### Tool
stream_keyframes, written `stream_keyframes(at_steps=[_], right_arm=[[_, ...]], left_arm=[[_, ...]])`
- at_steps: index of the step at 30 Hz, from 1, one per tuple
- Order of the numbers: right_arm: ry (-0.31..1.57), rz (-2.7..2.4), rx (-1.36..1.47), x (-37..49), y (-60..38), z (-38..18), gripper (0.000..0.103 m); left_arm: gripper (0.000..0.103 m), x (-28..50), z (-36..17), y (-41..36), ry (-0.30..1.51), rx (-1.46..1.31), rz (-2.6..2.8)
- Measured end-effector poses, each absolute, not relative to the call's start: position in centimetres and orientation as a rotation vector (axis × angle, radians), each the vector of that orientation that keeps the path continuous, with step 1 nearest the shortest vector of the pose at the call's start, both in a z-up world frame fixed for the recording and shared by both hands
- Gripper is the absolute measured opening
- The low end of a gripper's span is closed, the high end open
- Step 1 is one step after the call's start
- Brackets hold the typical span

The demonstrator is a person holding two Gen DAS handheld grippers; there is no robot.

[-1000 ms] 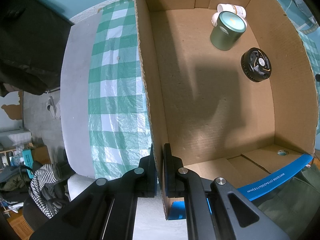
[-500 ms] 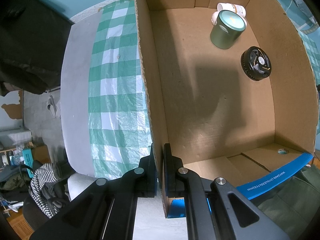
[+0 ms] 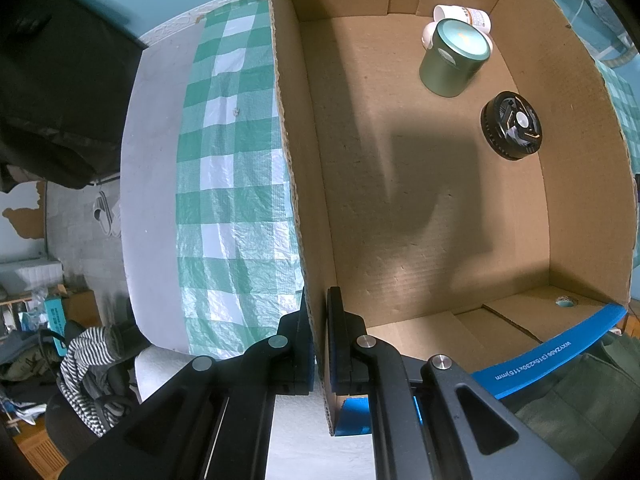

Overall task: Organize rigid objects
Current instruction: 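Move the right gripper to the gold-and-pink SANY lighter and grasp it, then lift the SANY lighter with the right gripper and carry it over the box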

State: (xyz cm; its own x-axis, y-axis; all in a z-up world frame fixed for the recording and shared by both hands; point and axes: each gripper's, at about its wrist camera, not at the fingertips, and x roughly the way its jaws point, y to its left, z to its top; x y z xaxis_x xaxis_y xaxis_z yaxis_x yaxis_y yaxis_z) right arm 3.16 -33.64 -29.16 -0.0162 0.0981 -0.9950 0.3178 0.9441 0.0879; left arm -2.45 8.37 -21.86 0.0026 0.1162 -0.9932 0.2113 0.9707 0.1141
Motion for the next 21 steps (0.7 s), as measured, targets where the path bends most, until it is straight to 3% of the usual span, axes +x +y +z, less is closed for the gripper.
stream_keyframes(at_steps=[4, 21], right_arm=[[1.586, -0.168, 0.307, 3.0, -33.2, -28.9, 0.023], [1.608, 0.036, 0.154, 1.7, -27.9, -28.3, 0.022]], left_arm=[[0.005, -2.5, -21.9, 8.4, 1.573, 0.258, -0.077], [0.005, -2.6, -22.0, 8.4, 1.574, 0.263, -0.079]])
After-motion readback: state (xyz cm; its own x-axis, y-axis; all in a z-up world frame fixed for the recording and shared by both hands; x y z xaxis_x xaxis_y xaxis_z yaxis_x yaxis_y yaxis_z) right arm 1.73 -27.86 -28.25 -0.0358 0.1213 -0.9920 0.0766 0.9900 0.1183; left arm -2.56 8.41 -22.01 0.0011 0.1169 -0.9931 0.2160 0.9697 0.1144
